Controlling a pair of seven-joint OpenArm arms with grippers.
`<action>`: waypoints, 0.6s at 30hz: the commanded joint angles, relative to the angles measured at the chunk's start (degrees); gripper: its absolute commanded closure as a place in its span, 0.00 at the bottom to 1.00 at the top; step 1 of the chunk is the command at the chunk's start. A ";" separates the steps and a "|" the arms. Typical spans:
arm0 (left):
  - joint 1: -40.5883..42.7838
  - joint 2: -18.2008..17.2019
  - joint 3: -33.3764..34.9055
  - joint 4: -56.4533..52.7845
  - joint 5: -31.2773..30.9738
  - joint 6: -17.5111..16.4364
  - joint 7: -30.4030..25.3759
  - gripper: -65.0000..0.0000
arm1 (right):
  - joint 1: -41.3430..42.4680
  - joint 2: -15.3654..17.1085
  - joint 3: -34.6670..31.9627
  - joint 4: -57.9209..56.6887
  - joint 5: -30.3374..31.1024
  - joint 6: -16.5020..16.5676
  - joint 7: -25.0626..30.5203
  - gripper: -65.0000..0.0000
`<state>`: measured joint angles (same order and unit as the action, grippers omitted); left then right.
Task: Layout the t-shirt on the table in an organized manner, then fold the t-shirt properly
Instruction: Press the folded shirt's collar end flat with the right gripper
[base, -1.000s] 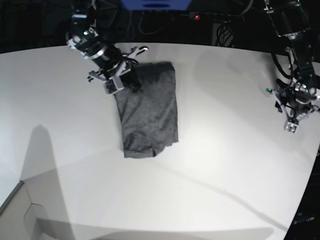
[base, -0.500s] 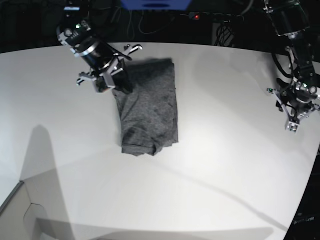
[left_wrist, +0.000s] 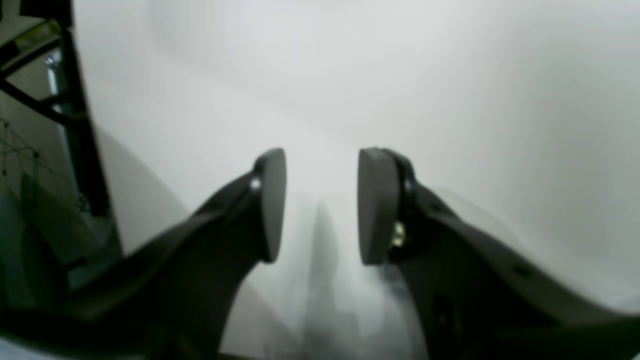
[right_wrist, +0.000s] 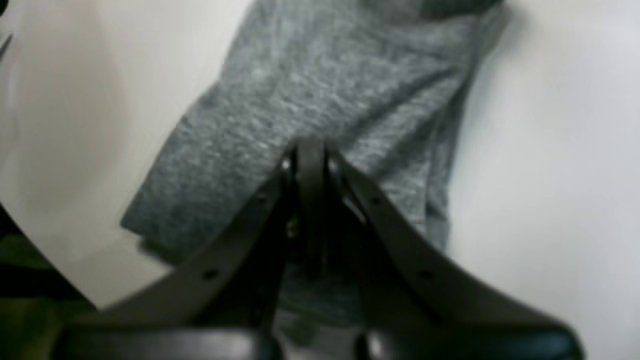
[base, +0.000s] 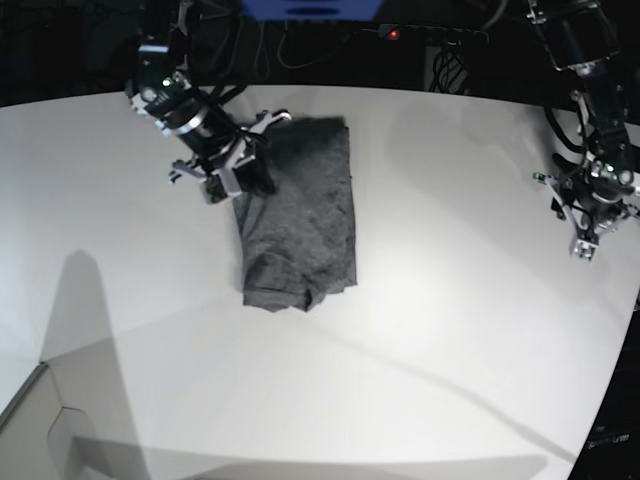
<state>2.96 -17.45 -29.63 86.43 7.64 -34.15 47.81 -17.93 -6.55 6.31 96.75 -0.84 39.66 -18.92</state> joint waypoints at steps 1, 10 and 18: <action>-0.46 -1.23 -0.39 1.17 0.05 0.26 -0.56 0.64 | 0.40 -0.27 -0.20 -0.62 1.15 0.34 1.38 1.00; -0.28 -1.23 -0.39 1.17 0.05 0.26 -0.56 0.64 | 0.92 -0.27 -0.02 3.60 1.15 0.34 1.47 1.00; 2.97 -0.88 -2.07 2.05 0.05 0.26 -0.56 0.64 | 5.23 -1.23 -1.43 6.59 1.15 0.34 1.03 1.00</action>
<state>6.24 -17.19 -31.16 87.22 7.49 -34.20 47.81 -13.34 -7.49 5.13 102.48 -0.97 39.68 -19.75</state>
